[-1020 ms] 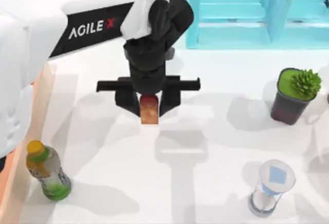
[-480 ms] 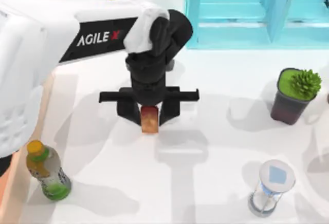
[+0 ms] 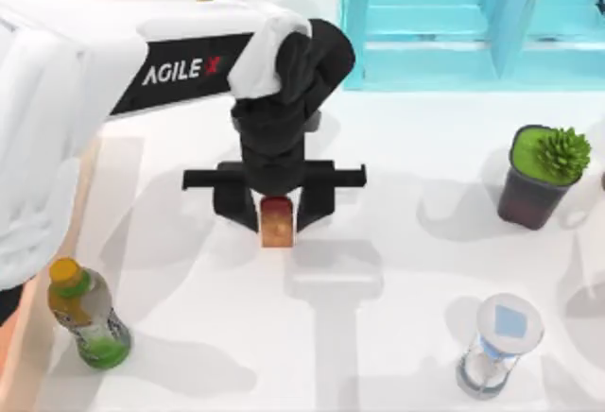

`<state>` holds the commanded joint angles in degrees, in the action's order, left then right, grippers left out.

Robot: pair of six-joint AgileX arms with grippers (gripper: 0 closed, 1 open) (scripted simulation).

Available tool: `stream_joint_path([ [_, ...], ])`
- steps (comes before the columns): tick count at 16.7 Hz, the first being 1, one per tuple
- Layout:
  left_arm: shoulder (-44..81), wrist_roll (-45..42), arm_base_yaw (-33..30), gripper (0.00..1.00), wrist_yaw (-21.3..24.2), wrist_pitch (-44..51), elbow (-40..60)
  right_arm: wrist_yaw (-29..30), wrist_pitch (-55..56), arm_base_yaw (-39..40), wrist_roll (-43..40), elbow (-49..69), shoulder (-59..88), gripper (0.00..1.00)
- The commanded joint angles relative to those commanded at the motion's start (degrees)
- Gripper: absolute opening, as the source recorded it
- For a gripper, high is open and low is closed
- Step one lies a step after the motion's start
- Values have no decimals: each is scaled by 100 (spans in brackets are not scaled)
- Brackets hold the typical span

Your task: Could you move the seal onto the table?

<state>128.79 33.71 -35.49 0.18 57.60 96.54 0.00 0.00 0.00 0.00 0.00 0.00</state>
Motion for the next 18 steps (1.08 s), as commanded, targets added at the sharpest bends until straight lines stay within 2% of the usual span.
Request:
stream_joint_path([
  [4, 0, 0, 0, 98, 0, 0, 0, 0, 0, 0, 0, 0, 0, 100],
  [5, 0, 0, 0, 100, 0, 0, 0, 0, 0, 0, 0, 0, 0, 100],
  [14, -1, 1, 5, 100, 0, 15, 15, 0, 0, 0, 0, 0, 0, 100],
  [18, 25, 30, -20, 100, 35, 629, 666, 0, 0, 0, 0, 0, 0, 100],
])
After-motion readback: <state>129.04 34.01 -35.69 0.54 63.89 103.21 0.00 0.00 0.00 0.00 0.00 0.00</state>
